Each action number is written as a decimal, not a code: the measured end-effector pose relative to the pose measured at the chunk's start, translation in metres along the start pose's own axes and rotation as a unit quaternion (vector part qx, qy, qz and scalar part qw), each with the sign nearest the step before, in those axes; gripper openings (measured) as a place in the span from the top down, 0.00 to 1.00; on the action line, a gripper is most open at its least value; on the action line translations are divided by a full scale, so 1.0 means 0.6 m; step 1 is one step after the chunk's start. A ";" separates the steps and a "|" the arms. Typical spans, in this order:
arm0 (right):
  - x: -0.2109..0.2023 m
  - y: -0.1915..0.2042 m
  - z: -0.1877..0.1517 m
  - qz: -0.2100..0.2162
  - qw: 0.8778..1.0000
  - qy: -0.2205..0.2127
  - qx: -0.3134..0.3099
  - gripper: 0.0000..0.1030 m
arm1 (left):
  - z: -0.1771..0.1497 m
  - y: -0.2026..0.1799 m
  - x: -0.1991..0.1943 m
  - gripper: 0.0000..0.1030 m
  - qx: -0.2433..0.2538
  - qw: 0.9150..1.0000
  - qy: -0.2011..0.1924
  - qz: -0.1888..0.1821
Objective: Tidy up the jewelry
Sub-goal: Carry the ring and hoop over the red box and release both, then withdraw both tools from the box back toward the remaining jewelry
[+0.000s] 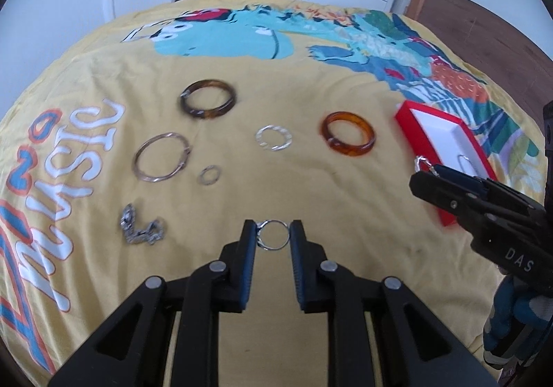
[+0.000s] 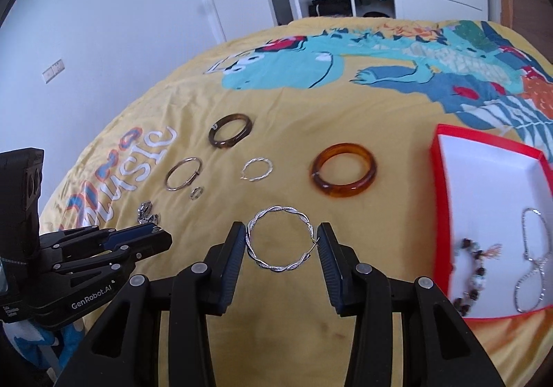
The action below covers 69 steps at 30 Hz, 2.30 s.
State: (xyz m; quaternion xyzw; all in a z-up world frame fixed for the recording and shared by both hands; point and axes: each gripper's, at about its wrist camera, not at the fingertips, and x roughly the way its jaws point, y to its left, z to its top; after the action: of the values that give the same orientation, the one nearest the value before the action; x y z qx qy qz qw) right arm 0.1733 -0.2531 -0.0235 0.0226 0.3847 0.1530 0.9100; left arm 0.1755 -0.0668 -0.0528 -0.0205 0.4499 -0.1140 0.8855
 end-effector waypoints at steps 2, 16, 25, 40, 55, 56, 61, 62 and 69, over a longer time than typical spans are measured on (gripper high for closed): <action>-0.020 -0.027 -0.001 -0.011 1.000 -0.006 0.007 0.59 | 0.010 -0.026 0.000 0.82 0.009 1.000 -0.002 -0.011; -0.075 -0.303 0.011 -0.110 0.992 -0.007 0.063 0.59 | 0.124 -0.322 0.100 0.82 0.104 0.988 0.005 -0.117; -0.024 -0.388 -0.007 -0.104 0.992 0.036 0.069 0.59 | 0.132 -0.401 0.212 0.82 0.147 0.984 0.049 -0.093; 0.016 -0.375 -0.013 -0.134 0.987 0.080 -0.032 0.58 | 0.115 -0.410 0.250 0.82 0.172 0.982 0.047 -0.065; -0.002 -0.363 -0.031 -0.135 0.983 0.098 -0.081 0.54 | 0.094 -0.420 0.248 0.78 0.237 0.970 0.018 -0.052; -0.006 -0.363 -0.031 -0.134 0.983 0.097 -0.079 0.50 | 0.094 -0.421 0.247 0.77 0.239 0.969 0.019 -0.053; -0.039 -0.359 -0.032 -0.137 0.985 0.087 -0.062 0.47 | 0.095 -0.422 0.229 0.75 0.233 0.971 0.022 -0.052; -0.049 -0.360 -0.031 -0.138 0.986 0.082 -0.055 0.46 | 0.096 -0.420 0.224 0.75 0.228 0.972 0.022 -0.053; -0.147 -0.348 -0.030 -0.148 0.988 0.034 0.013 0.45 | 0.101 -0.398 0.127 0.75 0.195 0.979 0.000 -0.068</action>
State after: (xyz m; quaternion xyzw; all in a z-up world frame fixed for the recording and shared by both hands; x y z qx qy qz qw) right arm 0.1575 -0.4793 -0.0082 -0.0278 0.4168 0.0124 0.9085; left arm 0.2236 -0.3201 -0.0437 0.1217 0.4164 -0.2592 0.8629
